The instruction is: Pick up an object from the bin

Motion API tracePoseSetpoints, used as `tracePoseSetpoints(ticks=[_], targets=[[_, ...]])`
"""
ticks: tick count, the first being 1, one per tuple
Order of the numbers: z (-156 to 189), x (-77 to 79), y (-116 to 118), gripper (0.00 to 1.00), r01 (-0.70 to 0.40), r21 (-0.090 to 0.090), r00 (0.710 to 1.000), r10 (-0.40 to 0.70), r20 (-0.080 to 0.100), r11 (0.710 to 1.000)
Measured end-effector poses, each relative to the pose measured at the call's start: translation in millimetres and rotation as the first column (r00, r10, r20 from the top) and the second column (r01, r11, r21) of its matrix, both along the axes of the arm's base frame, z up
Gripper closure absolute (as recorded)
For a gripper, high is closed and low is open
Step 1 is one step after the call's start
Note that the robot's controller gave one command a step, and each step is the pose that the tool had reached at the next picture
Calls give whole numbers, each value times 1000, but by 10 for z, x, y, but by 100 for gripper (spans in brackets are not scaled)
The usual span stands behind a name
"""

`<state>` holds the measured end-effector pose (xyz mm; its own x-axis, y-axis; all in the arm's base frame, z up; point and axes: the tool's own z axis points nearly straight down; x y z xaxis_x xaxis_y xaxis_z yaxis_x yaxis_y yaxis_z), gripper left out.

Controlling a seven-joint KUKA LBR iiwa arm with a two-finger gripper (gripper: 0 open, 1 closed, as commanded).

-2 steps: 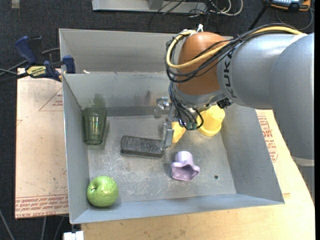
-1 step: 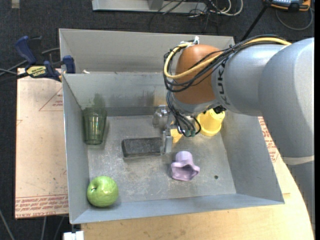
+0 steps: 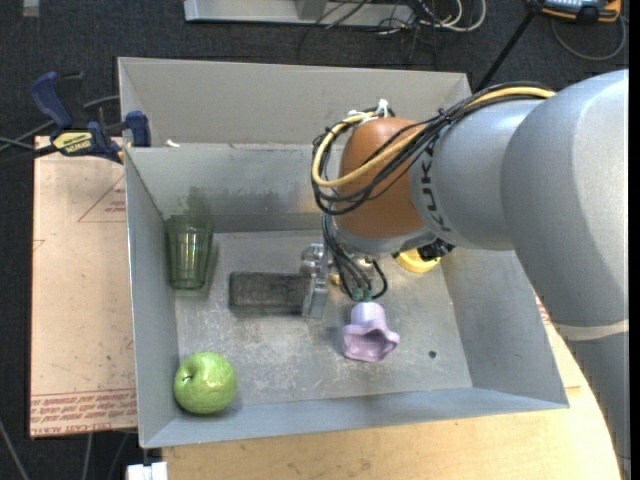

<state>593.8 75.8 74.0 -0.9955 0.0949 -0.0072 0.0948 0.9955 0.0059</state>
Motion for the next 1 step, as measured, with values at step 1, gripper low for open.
tracePoseSetpoints(ticks=[1], targets=[[0, 0, 0, 100, 0, 0, 1000, 0, 0, 1000]])
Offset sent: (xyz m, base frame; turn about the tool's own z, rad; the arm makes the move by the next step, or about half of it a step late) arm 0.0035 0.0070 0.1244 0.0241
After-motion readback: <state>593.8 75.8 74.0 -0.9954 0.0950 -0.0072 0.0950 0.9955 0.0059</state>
